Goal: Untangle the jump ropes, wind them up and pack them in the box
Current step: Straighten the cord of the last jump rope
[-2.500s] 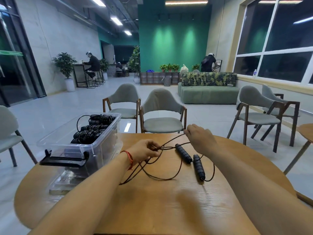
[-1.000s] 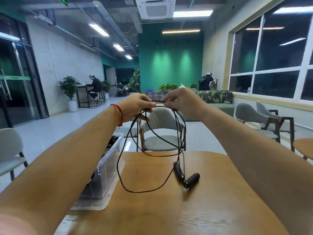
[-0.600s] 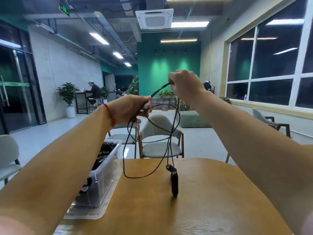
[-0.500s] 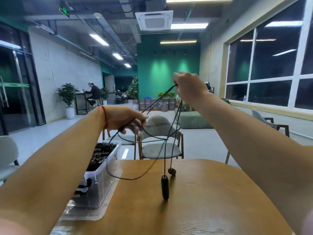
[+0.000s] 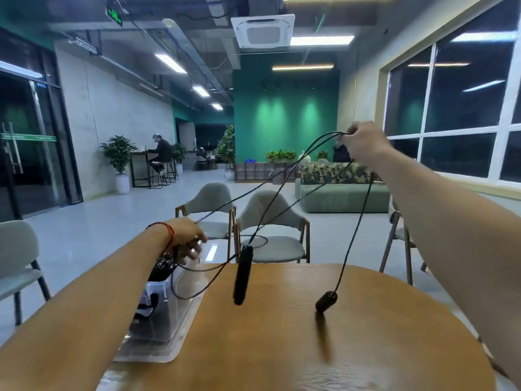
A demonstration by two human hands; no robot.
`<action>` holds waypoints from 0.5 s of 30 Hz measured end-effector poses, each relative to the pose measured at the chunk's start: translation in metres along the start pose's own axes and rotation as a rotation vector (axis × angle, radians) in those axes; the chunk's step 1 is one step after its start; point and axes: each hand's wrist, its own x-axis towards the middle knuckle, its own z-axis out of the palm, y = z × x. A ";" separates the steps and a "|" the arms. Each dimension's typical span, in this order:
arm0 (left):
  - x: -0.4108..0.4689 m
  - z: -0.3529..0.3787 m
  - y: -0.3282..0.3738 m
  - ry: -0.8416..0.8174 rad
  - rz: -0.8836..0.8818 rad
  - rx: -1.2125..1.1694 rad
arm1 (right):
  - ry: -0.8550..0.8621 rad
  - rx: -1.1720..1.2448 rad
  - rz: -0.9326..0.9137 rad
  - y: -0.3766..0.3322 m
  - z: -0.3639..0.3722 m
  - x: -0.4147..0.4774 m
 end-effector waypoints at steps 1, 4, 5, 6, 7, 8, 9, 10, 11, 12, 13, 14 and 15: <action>0.004 -0.001 -0.001 0.039 -0.029 -0.114 | -0.005 -0.020 0.004 0.004 -0.001 0.001; 0.009 0.005 0.005 0.103 -0.063 -0.138 | 0.017 -0.060 0.010 0.008 0.003 0.001; 0.007 0.007 0.008 0.123 -0.022 -0.089 | 0.019 -0.063 0.013 0.007 0.005 0.000; 0.003 0.010 0.013 0.142 0.050 -0.048 | 0.006 -0.062 0.013 0.006 0.007 -0.002; -0.001 0.014 0.016 0.142 0.145 -0.024 | -0.027 -0.057 0.003 0.007 0.012 -0.004; -0.006 0.019 0.020 0.124 0.247 -0.036 | -0.075 -0.054 -0.019 0.006 0.018 -0.007; -0.010 0.023 0.024 0.101 0.334 -0.064 | -0.135 -0.060 -0.043 0.006 0.025 -0.011; -0.013 0.029 0.028 0.095 0.421 -0.083 | -0.191 -0.071 -0.055 0.007 0.033 -0.015; -0.015 0.033 0.031 0.106 0.501 -0.063 | -0.233 -0.075 -0.058 0.008 0.041 -0.019; -0.016 0.039 0.034 0.134 0.566 -0.010 | -0.255 -0.068 -0.047 0.008 0.049 -0.022; -0.017 0.043 0.037 0.162 0.616 0.083 | -0.255 -0.049 -0.032 0.007 0.055 -0.025; -0.017 0.049 0.038 0.182 0.646 0.203 | -0.247 -0.023 -0.013 0.004 0.060 -0.028; -0.015 0.054 0.038 0.198 0.650 0.332 | -0.245 0.000 0.001 0.002 0.063 -0.029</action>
